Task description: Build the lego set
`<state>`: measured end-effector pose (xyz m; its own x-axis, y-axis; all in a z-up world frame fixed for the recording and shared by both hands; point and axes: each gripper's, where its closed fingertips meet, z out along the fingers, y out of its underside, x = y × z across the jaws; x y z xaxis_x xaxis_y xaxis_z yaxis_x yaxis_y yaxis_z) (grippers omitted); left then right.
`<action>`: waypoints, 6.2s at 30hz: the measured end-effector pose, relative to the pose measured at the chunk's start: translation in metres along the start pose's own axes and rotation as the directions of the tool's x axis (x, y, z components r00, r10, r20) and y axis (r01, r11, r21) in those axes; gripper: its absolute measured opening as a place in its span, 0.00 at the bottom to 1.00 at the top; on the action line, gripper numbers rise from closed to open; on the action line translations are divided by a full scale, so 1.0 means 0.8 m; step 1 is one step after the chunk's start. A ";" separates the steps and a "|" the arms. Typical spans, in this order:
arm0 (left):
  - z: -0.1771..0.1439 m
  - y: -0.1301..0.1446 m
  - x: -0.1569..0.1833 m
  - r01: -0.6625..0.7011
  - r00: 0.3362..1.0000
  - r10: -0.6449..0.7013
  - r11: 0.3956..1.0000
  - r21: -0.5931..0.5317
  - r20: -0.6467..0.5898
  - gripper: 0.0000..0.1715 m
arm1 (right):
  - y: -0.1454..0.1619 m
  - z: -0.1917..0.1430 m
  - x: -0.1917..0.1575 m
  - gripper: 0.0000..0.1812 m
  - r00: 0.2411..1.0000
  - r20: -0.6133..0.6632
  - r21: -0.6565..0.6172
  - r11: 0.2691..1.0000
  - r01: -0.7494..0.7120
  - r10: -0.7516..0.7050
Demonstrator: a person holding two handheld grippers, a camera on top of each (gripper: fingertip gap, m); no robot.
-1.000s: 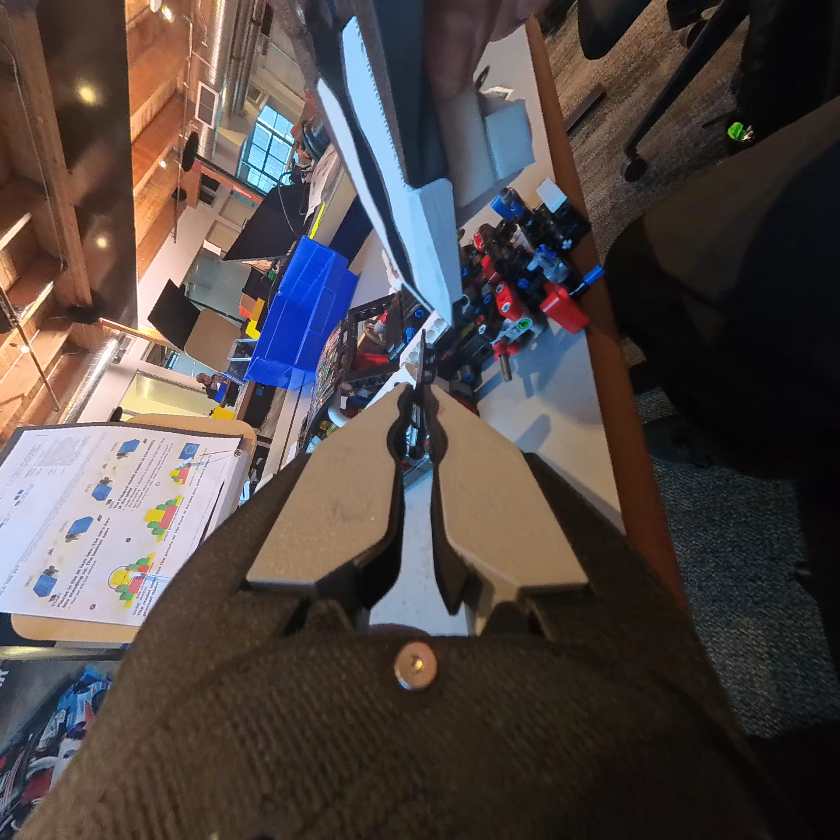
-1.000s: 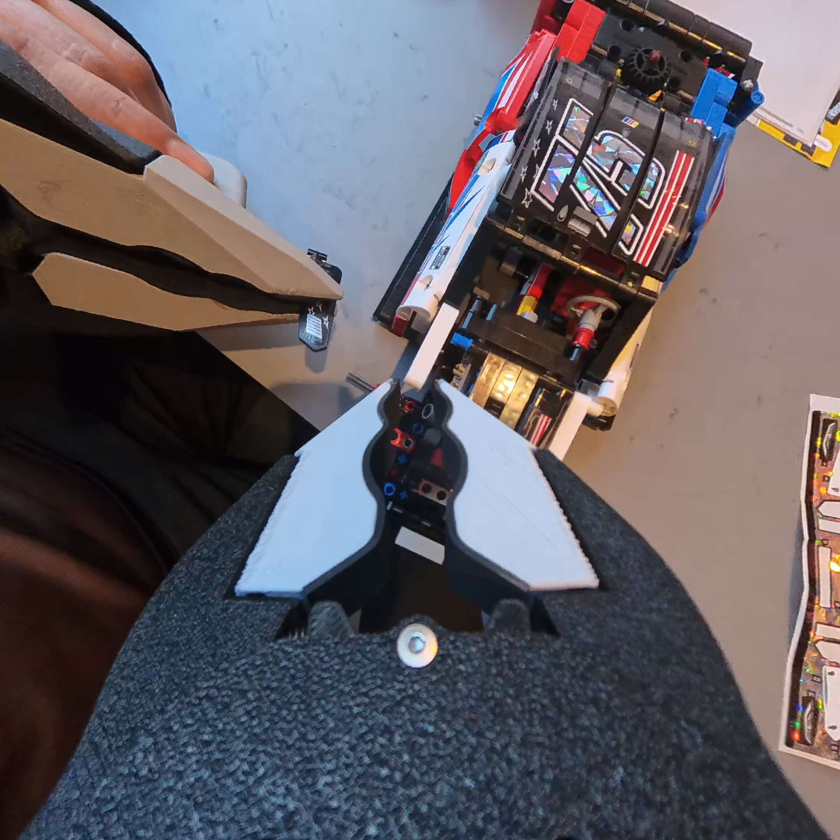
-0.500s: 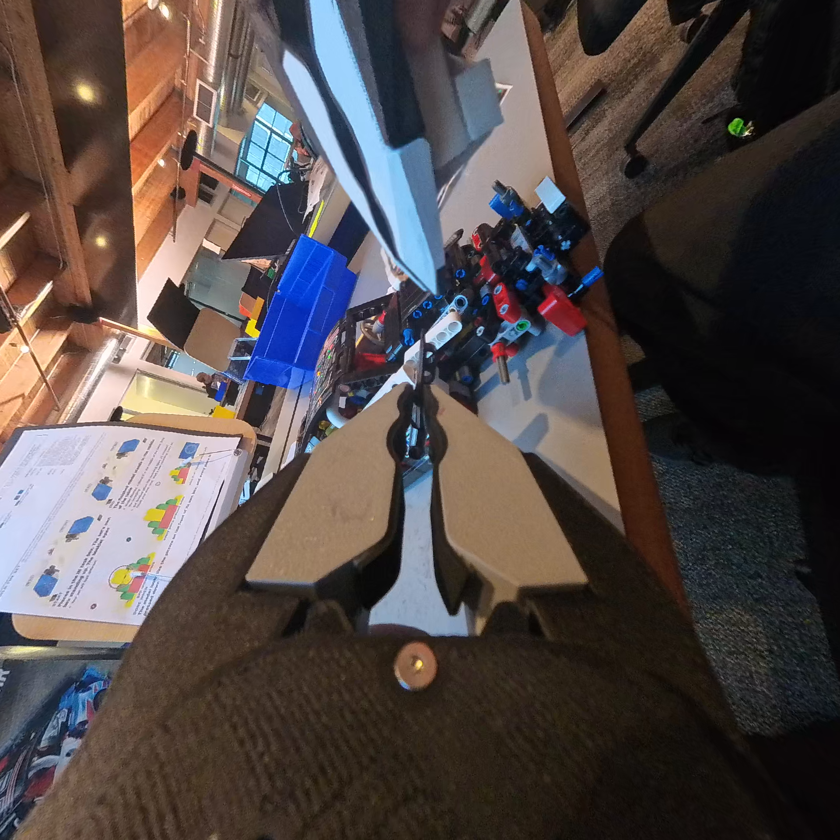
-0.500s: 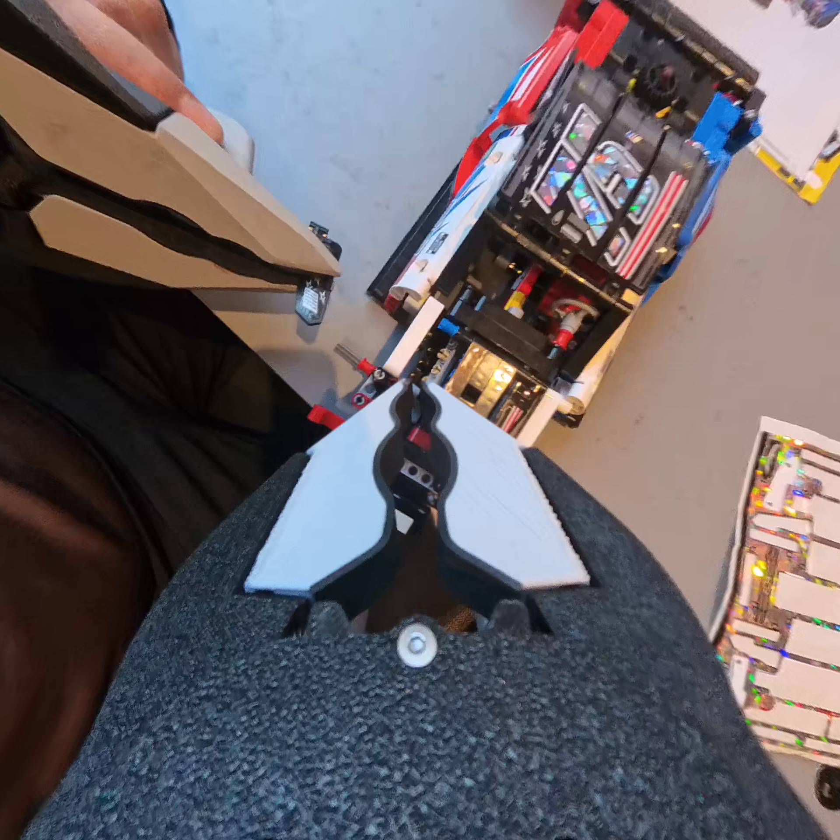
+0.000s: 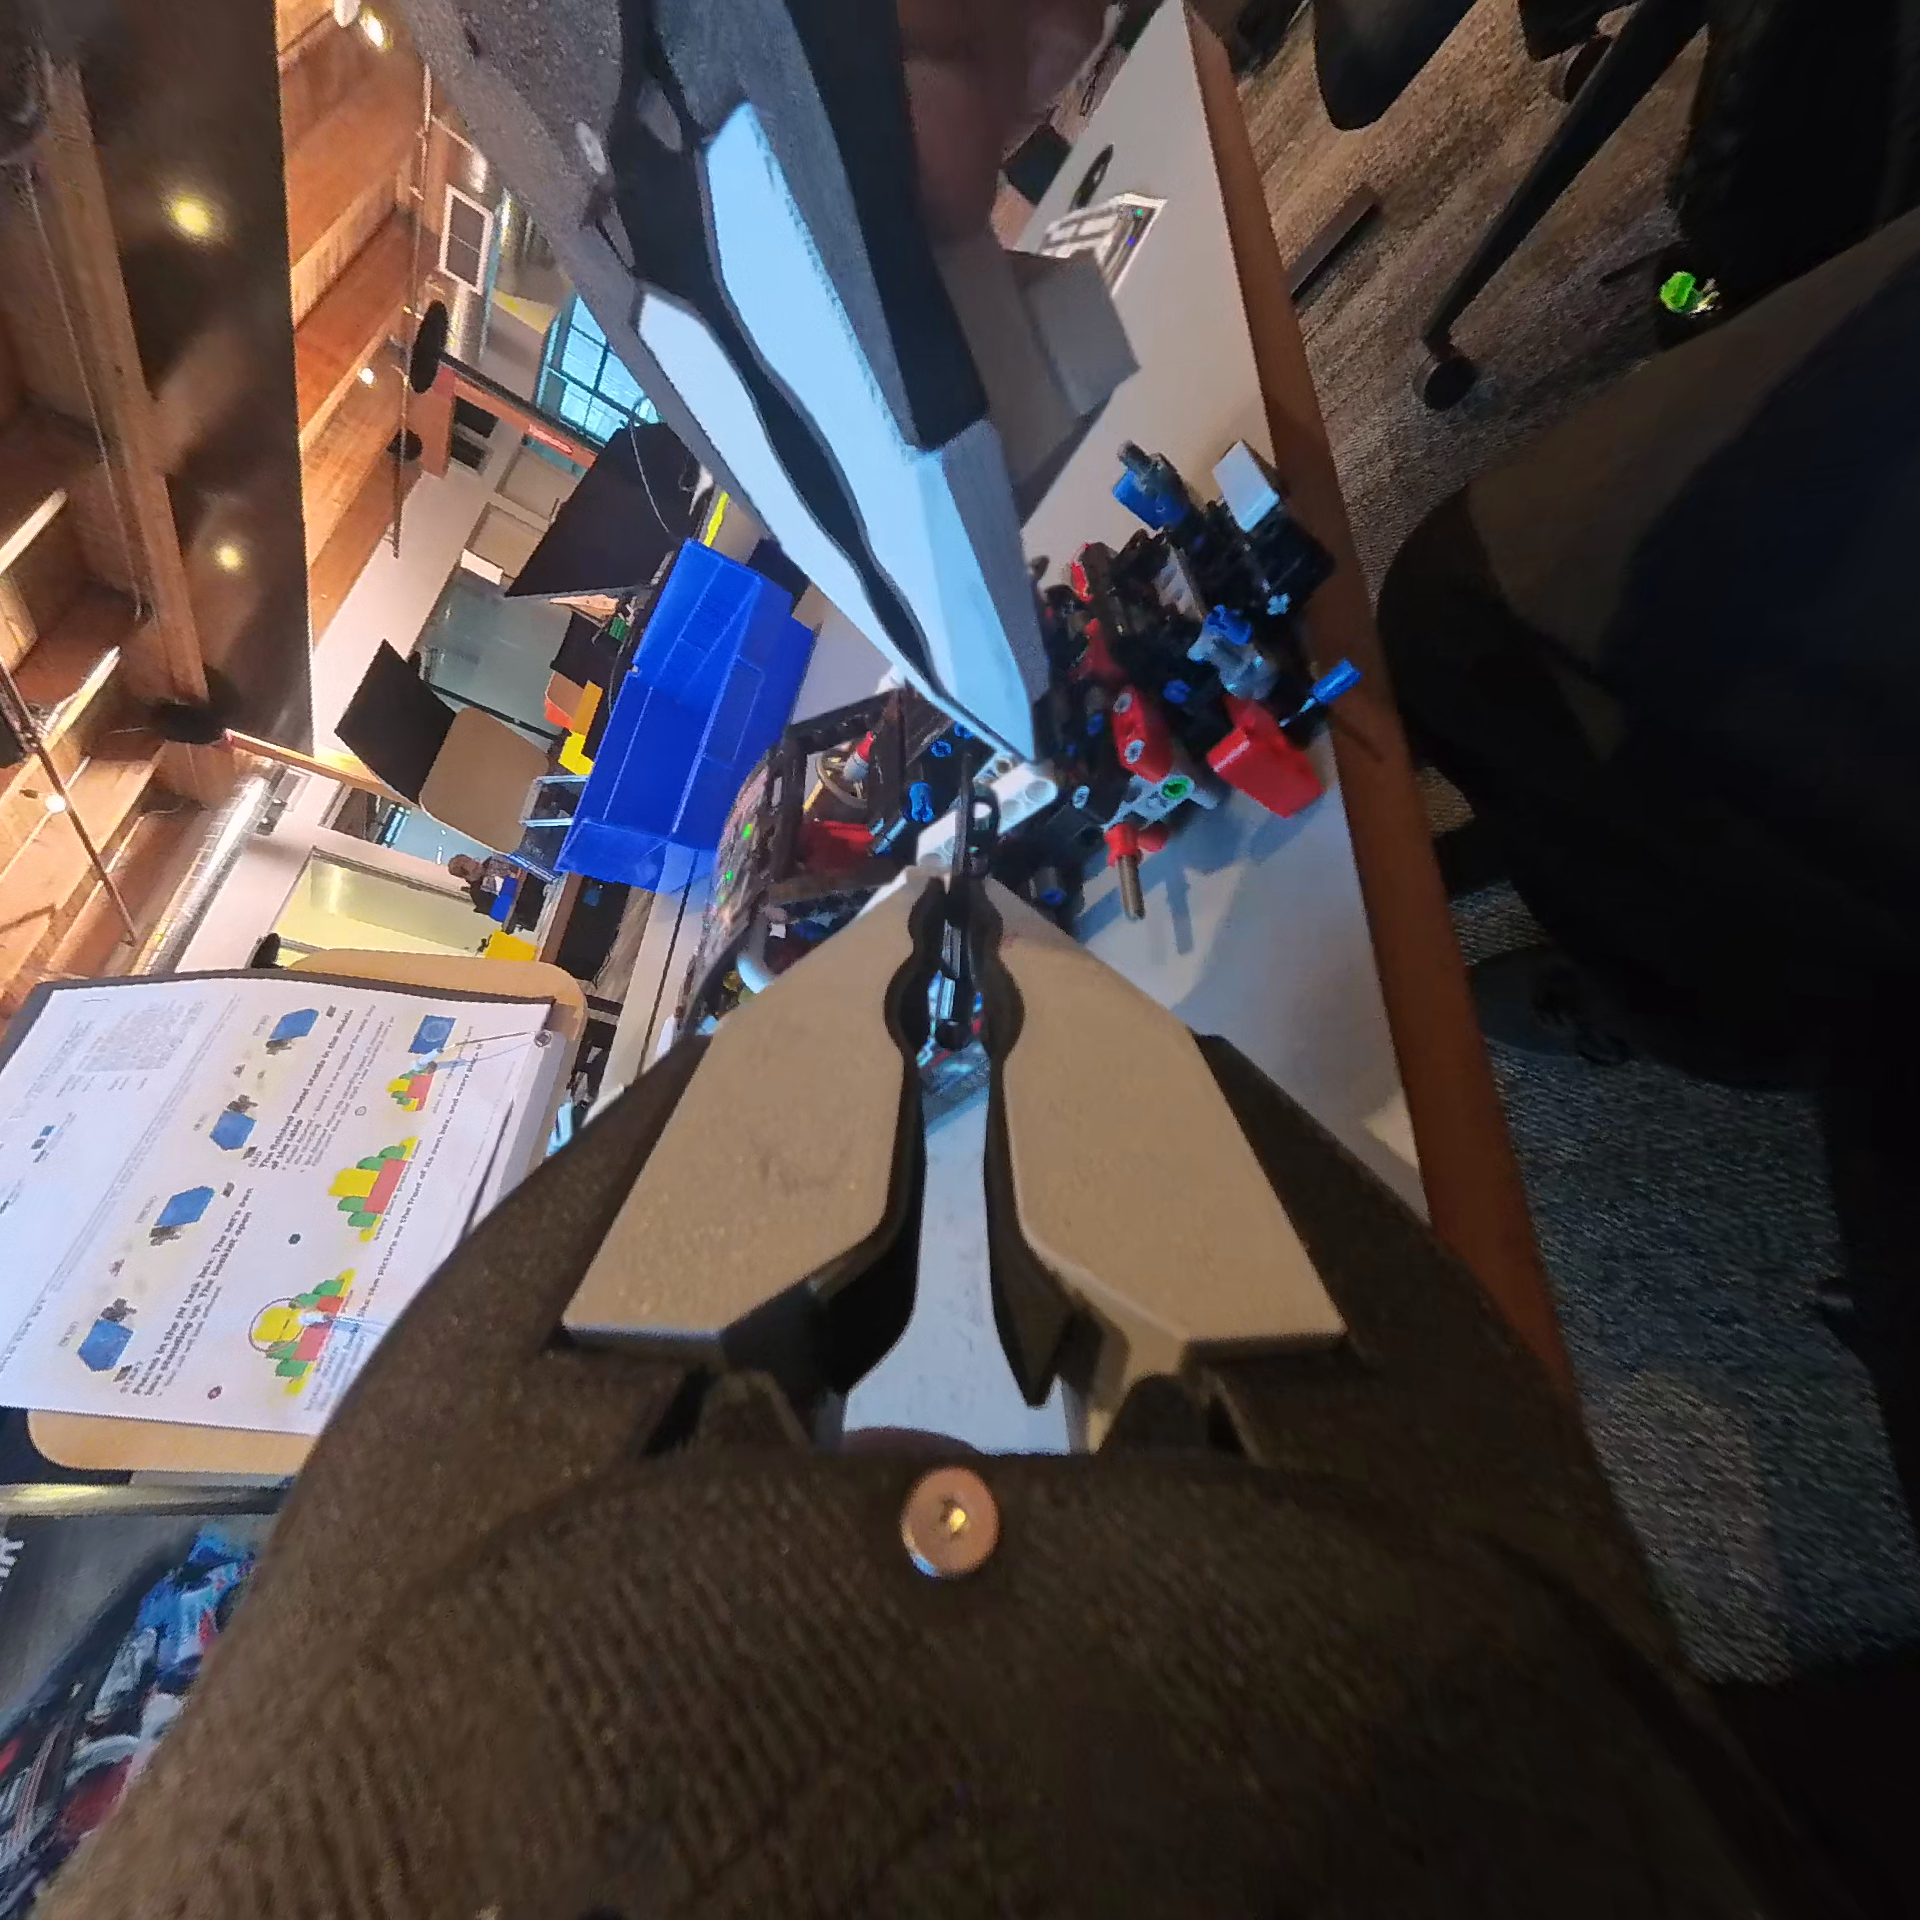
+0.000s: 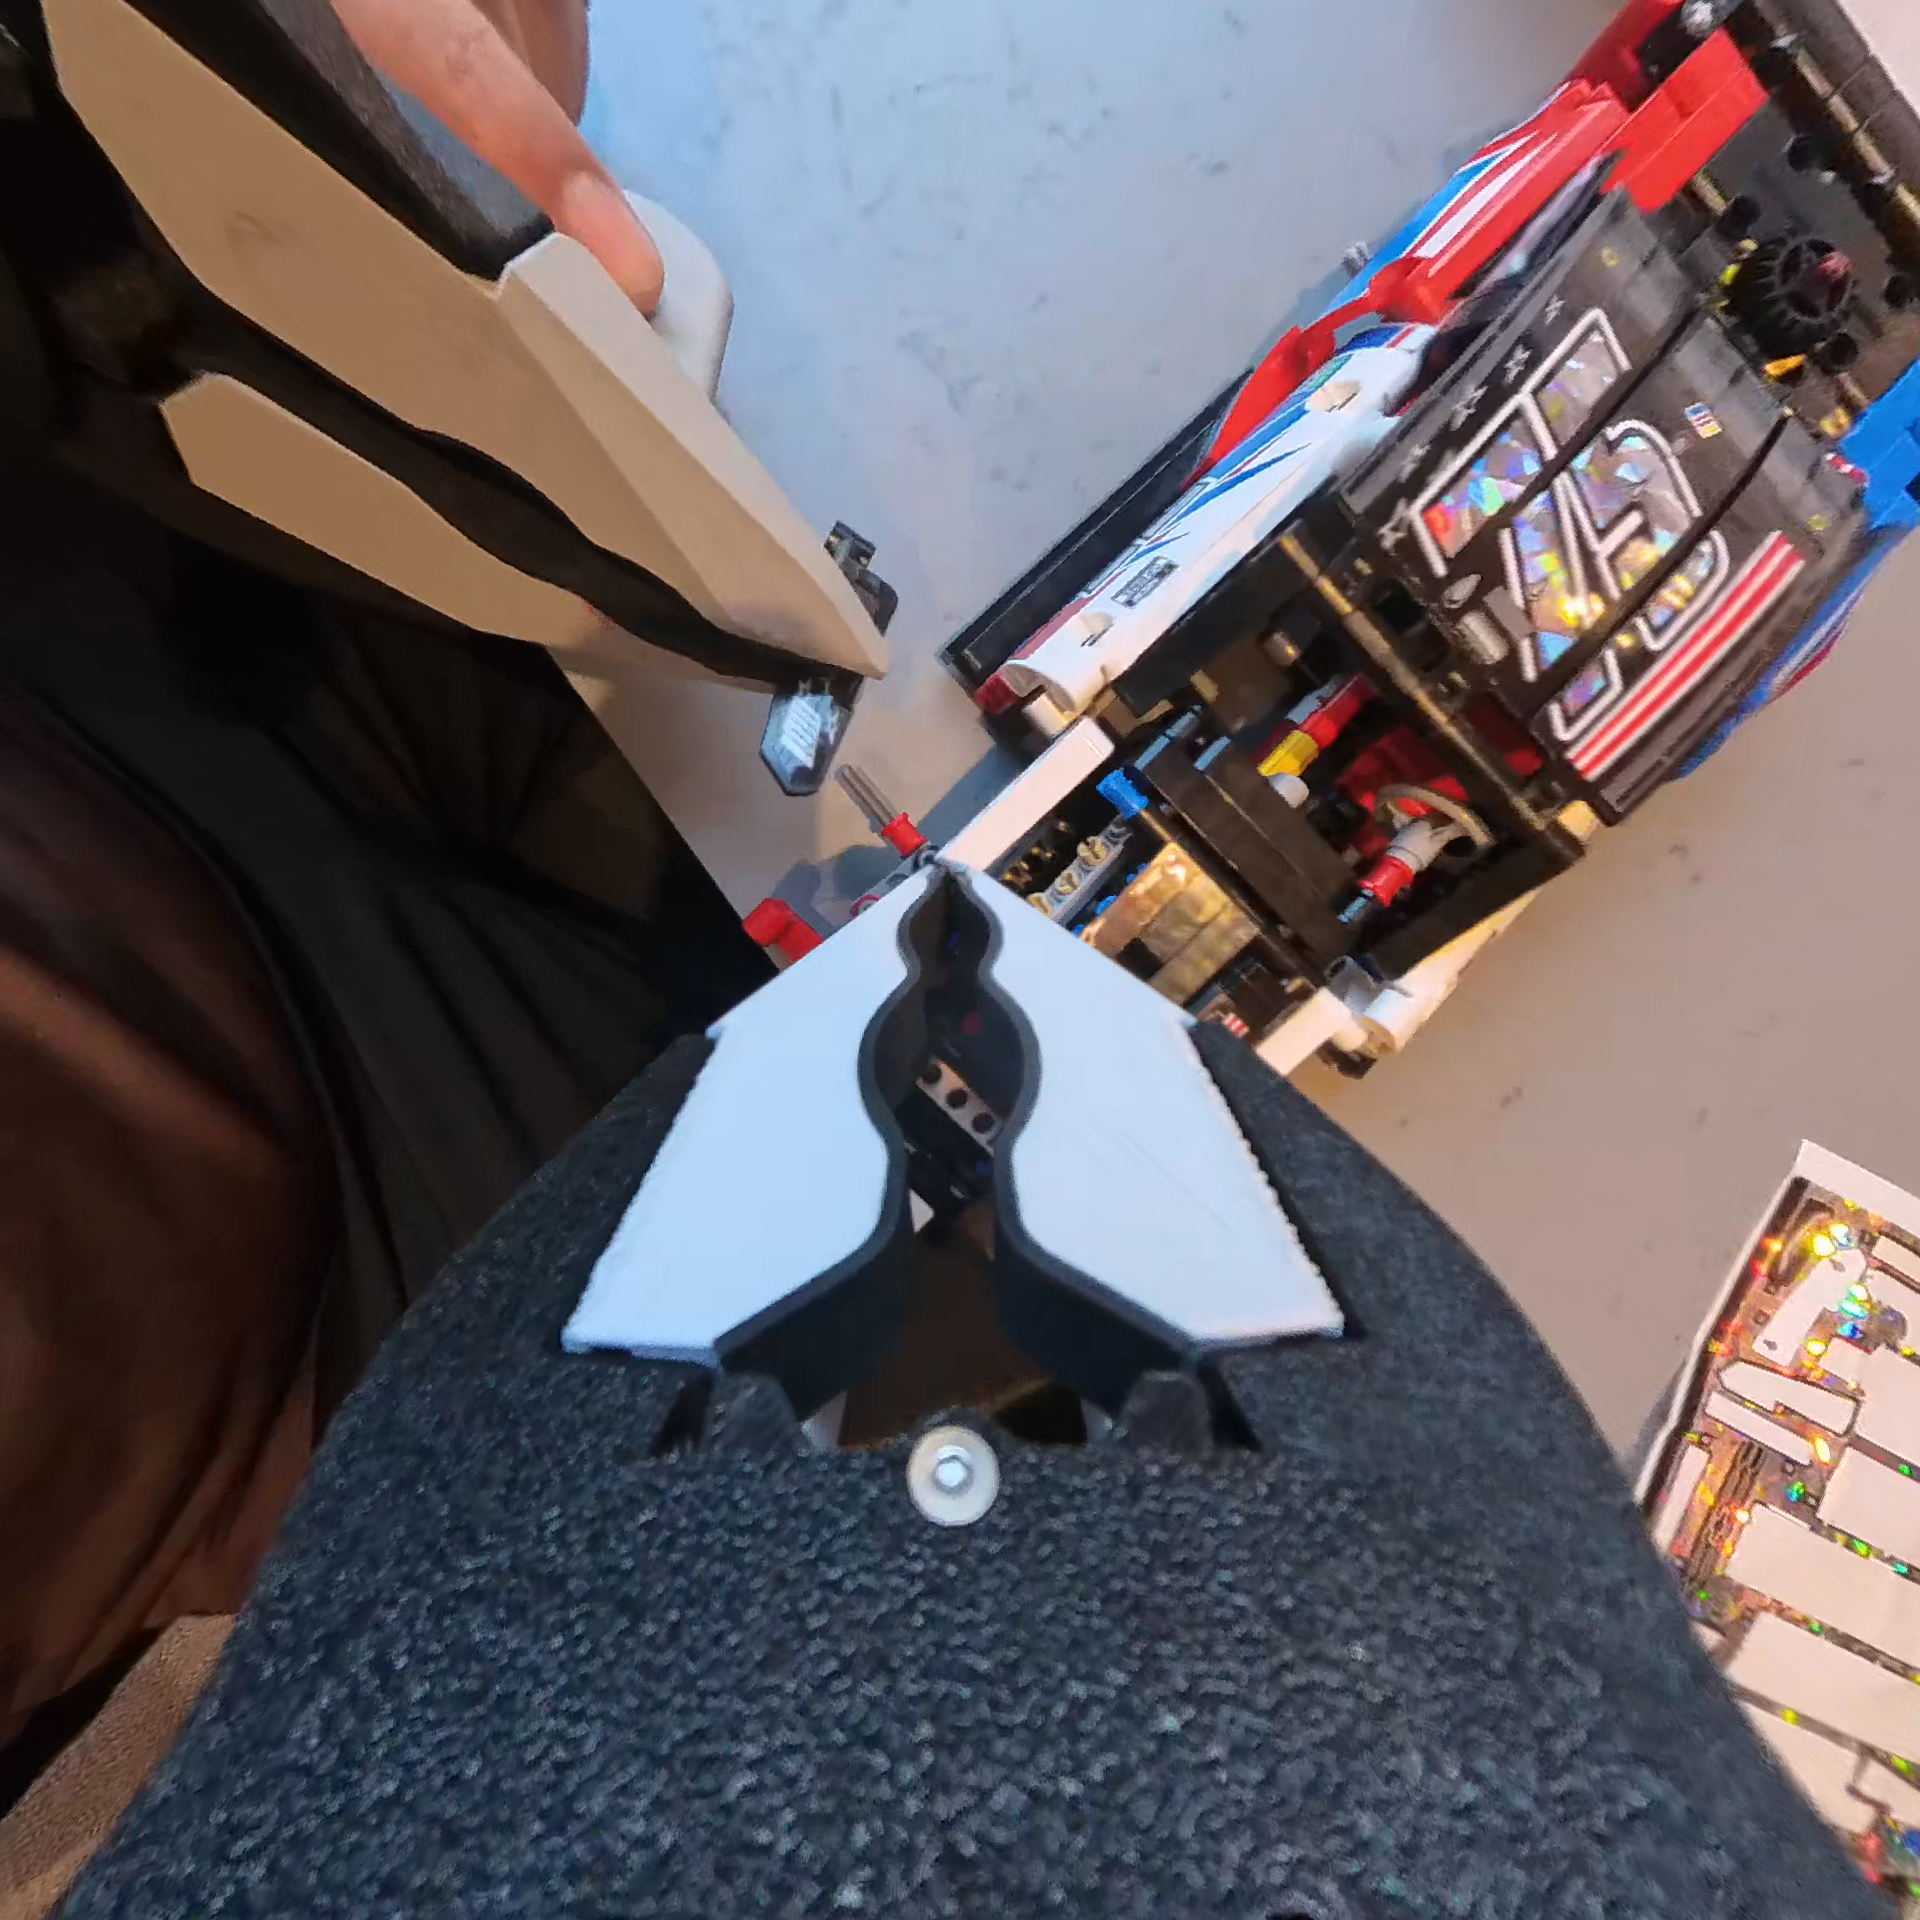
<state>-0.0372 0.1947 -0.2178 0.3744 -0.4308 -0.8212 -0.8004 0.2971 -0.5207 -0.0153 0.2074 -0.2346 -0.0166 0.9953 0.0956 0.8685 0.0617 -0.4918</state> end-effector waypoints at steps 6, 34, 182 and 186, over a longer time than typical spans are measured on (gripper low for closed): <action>0.017 -0.021 -0.002 -0.214 0.976 0.212 0.976 0.035 0.047 0.00 | -0.019 -0.026 -0.002 0.07 0.994 0.090 0.216 0.974 -0.074 0.055; 0.041 -0.023 -0.004 -0.514 0.856 0.511 0.820 0.252 0.082 0.00 | 0.000 -0.027 0.009 0.08 0.961 0.164 0.373 0.888 -0.267 0.220; 0.036 -0.042 0.004 0.489 0.581 -0.644 0.765 -0.419 -0.498 0.25 | 0.024 -0.078 0.041 0.04 0.915 -0.308 0.421 0.824 0.378 -0.263; 0.036 -0.046 -0.029 0.437 0.739 -0.534 0.844 -0.311 -0.411 0.20 | 0.015 -0.088 0.031 0.04 0.927 -0.263 0.456 0.812 0.364 -0.267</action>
<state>-0.0029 0.2187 -0.1864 0.5115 -0.8273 -0.2324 -0.6574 -0.2026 -0.7258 0.0296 0.2277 -0.1768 -0.1172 0.8863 0.4481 0.4731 0.4465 -0.7595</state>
